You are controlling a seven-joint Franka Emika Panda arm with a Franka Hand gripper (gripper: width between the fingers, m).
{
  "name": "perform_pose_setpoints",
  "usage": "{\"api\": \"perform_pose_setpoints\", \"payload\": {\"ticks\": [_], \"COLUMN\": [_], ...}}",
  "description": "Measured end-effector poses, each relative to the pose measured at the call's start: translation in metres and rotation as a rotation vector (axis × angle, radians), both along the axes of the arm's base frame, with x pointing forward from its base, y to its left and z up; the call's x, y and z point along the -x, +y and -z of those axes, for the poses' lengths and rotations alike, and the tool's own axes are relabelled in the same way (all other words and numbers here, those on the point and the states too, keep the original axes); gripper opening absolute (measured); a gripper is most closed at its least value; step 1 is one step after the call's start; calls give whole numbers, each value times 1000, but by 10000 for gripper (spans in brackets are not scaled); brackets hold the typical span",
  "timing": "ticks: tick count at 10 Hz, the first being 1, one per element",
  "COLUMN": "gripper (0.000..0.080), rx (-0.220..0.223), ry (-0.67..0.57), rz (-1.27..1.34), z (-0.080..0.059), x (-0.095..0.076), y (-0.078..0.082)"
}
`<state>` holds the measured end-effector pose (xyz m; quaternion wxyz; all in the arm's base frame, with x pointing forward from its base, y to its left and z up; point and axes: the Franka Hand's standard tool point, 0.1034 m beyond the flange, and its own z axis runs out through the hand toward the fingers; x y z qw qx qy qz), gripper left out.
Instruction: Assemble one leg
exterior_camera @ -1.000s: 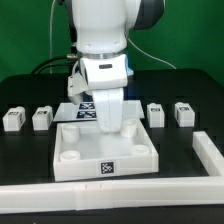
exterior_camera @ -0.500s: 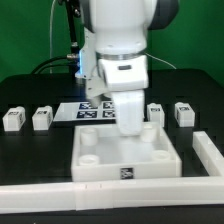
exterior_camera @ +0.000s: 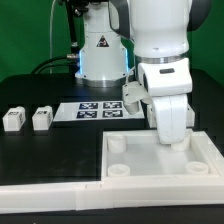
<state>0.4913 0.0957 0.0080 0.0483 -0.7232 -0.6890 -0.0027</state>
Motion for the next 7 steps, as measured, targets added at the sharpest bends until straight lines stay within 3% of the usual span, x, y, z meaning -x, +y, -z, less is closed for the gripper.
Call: {"api": "perform_pose_setpoints", "payload": {"ticks": [3,5,6,7], "gripper": [70,114,272,272], "rx": [6,6,6,6], "ry": [20,21,21,21], "rz": [15,16,17,17], "z": [0,0,0,0], "x": [0,1,1,1], "y": [0,0,-1,-1]}}
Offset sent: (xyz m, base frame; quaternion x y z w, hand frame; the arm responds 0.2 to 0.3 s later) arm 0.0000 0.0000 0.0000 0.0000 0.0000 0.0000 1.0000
